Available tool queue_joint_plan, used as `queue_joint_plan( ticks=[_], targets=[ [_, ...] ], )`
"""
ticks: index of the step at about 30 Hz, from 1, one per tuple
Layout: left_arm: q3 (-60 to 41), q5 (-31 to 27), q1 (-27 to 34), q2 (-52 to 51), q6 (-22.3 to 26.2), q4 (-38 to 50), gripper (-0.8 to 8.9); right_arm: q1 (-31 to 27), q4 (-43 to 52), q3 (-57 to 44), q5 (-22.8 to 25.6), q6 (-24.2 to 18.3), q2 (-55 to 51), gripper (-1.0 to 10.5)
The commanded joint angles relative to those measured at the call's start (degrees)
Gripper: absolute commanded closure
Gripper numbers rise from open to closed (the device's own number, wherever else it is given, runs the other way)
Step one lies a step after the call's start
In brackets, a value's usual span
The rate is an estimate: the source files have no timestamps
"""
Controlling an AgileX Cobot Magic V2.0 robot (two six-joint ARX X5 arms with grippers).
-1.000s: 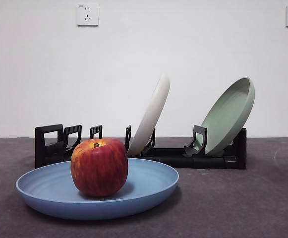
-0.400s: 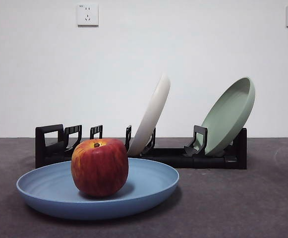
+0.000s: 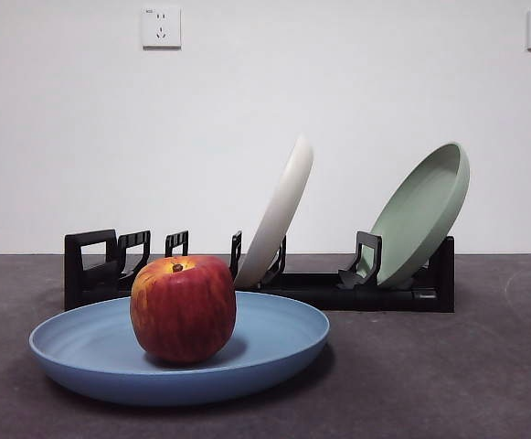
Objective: Take the blue plate from the plate rack,put the plate on the table,take the apple from the table,put the apple in the plate
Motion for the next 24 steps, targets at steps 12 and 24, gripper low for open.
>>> queue_joint_plan(
  ticks=[12,24],
  targets=[
    [-0.8,0.1,0.2,-0.2,-0.2,0.1,8.14,-16.3,23.8,-31.8,-10.6,0.8,-13.0,9.6],
    [-0.8,0.1,0.2,-0.2,-0.2,0.1,8.15,-16.5,21.7,-37.6,-10.7,1.4,-21.3,9.6]
  ],
)
